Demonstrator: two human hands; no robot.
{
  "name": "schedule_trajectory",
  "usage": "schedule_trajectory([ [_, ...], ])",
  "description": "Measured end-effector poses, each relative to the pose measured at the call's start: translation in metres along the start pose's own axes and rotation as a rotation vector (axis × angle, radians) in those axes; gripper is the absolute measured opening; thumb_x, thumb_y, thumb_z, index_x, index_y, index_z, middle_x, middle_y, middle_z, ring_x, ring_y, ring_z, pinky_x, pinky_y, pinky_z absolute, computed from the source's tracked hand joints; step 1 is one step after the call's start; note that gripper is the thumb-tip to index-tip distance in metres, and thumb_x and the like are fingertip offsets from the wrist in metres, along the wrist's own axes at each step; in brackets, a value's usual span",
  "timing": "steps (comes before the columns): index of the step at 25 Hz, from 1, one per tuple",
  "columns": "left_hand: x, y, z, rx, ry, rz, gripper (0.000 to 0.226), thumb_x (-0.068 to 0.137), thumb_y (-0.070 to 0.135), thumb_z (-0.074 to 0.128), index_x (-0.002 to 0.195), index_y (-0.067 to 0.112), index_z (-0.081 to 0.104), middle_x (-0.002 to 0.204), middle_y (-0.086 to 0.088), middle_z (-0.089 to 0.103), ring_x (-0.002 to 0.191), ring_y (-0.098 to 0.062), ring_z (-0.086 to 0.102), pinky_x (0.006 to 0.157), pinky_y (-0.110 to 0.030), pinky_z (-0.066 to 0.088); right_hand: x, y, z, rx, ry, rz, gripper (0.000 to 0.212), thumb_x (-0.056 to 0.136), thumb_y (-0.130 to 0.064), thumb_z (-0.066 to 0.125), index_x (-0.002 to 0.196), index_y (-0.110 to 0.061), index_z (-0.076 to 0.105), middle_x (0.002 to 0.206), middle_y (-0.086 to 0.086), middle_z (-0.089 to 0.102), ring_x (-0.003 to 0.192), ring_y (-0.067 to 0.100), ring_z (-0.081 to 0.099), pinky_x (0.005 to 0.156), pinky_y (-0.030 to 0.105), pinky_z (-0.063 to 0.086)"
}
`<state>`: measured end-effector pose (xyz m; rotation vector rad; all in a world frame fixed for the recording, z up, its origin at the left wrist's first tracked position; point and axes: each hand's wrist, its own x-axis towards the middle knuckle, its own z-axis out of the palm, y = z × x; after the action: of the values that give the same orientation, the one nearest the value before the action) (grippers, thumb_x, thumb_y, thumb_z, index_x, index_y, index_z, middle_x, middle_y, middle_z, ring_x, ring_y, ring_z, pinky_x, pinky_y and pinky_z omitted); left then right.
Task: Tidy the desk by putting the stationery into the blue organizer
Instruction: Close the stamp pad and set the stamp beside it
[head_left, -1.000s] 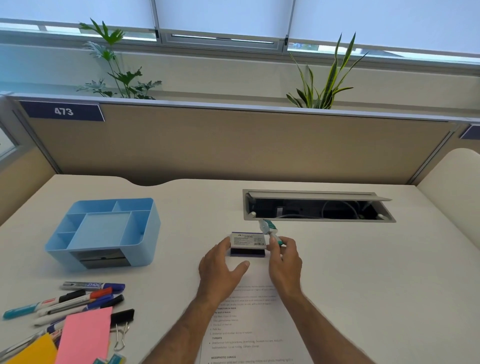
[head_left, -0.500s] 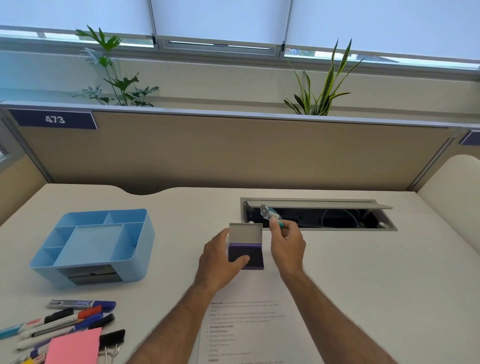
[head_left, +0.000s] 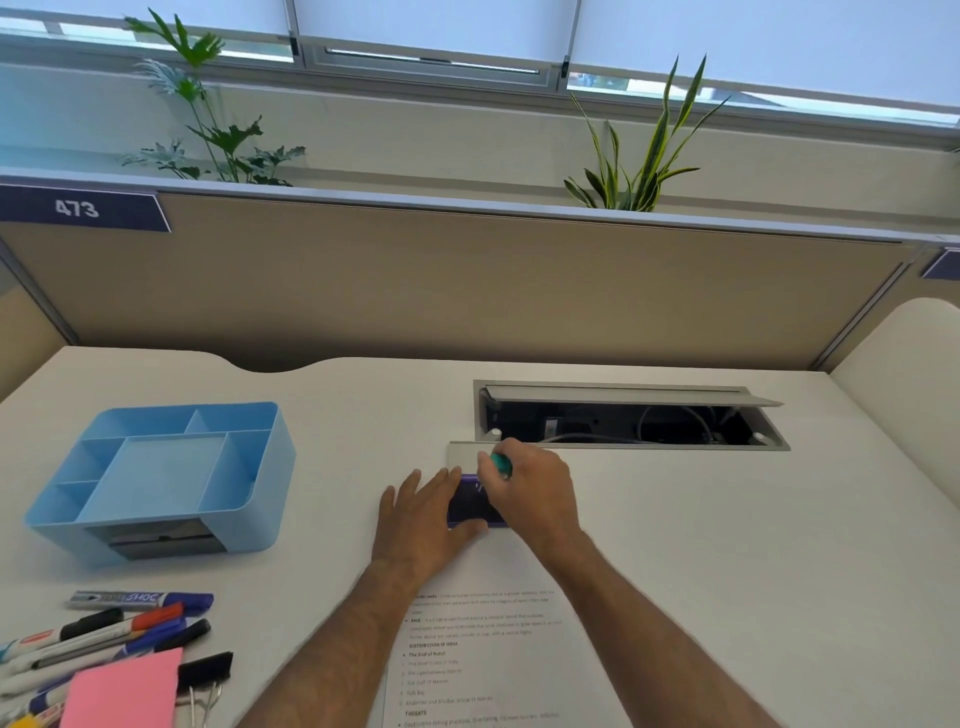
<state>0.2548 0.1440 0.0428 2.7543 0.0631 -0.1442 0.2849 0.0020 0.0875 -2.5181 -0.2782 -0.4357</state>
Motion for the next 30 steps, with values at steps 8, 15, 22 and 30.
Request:
schedule_trajectory([
  [8,0.000,-0.001,0.000,-0.027,0.028,-0.002,0.069,0.086,0.070,0.048,0.145,0.039,0.030,0.151,0.011,0.043,0.147,-0.024,0.021,0.119,-0.050,0.015,0.005,-0.006,0.009,-0.031,-0.090,0.025,0.036,0.092,-0.045,0.055,0.090,-0.012,0.070,0.080,0.003,0.071,0.069,0.016,0.063,0.073,0.031,0.056],
  [15,0.000,-0.001,-0.001,-0.042,0.010,-0.012,0.069,0.085,0.072,0.047,0.144,0.040,0.031,0.151,0.011,0.043,0.148,-0.024,0.020,0.119,-0.051,0.015,0.004,-0.007,0.008,-0.045,-0.112,0.005,0.037,0.093,-0.044,0.054,0.090,-0.011,0.071,0.079,0.004,0.071,0.068,0.017,0.063,0.072,0.032,0.056],
  [22,-0.002,0.002,-0.005,-0.047,0.006,-0.015,0.067,0.085,0.071,0.045,0.144,0.041,0.032,0.151,0.011,0.043,0.148,-0.024,0.020,0.119,-0.050,0.015,0.001,-0.007,0.010,-0.094,-0.131,-0.050,0.035,0.094,-0.042,0.051,0.088,-0.012,0.067,0.076,0.003,0.068,0.064,0.018,0.059,0.064,0.033,0.054],
  [30,-0.001,-0.001,0.000,-0.050,0.010,-0.013,0.062,0.090,0.064,0.046,0.144,0.038,0.033,0.153,0.014,0.039,0.148,-0.023,0.018,0.120,-0.049,0.013,-0.013,-0.008,0.015,-0.302,-0.260,-0.098,0.024,0.101,-0.040,0.033,0.093,-0.021,0.045,0.074,-0.001,0.059,0.057,0.020,0.056,0.052,0.031,0.048],
])
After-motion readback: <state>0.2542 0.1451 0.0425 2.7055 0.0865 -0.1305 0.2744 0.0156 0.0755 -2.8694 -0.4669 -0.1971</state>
